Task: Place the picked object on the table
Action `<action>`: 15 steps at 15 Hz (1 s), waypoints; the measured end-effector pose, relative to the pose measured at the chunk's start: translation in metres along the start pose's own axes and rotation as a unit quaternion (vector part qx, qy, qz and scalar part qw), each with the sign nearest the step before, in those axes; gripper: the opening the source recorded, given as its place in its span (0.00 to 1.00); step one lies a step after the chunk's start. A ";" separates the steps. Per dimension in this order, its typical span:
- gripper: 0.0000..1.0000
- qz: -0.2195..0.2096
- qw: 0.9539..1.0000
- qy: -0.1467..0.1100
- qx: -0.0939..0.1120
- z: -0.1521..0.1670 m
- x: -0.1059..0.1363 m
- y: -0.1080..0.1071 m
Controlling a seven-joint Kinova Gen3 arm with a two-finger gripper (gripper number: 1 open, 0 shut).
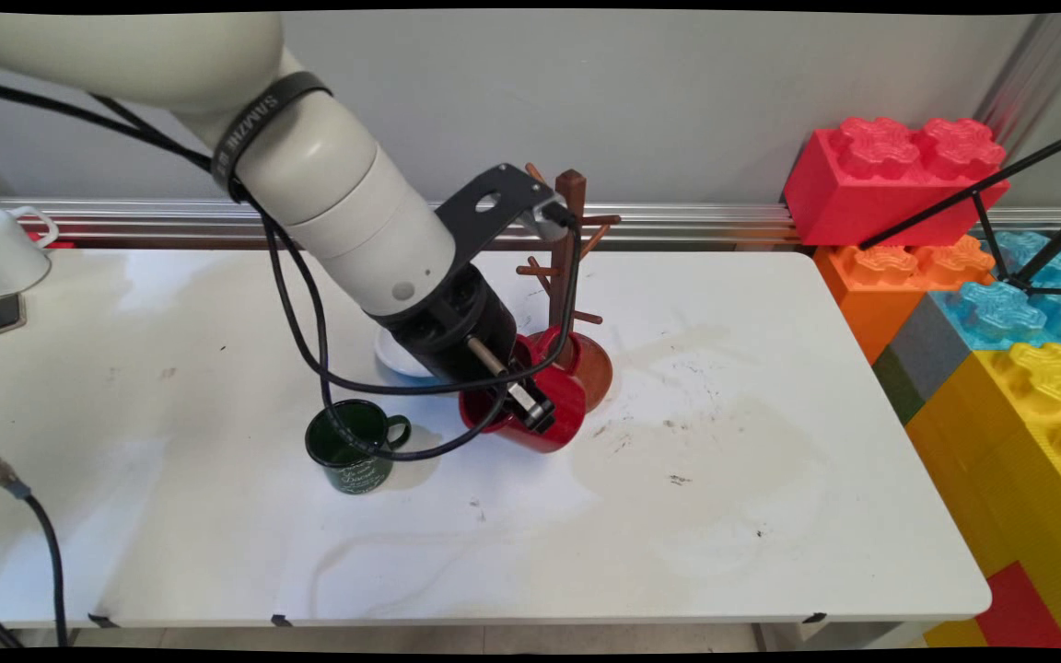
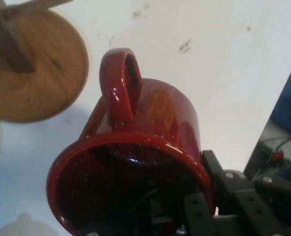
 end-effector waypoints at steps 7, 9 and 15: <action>0.00 0.068 0.994 -0.074 0.042 0.008 0.004 0.007; 0.00 0.086 0.990 -0.099 0.052 0.015 0.004 0.011; 0.00 0.120 0.978 -0.155 0.070 0.040 0.007 0.017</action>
